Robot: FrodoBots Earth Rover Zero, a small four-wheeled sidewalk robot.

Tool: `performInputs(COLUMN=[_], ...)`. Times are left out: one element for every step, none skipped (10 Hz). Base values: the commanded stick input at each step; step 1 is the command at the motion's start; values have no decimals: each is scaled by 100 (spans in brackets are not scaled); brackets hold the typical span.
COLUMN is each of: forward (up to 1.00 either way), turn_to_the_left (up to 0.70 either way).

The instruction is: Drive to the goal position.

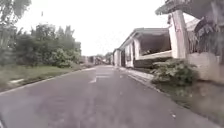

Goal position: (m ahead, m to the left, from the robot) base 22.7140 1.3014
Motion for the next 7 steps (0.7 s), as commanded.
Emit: performInputs(forward=[70, 70, 70, 70, 70, 70, 70], turn_to_the_left=[0, 0, 0, 0, 0, 0, 0])
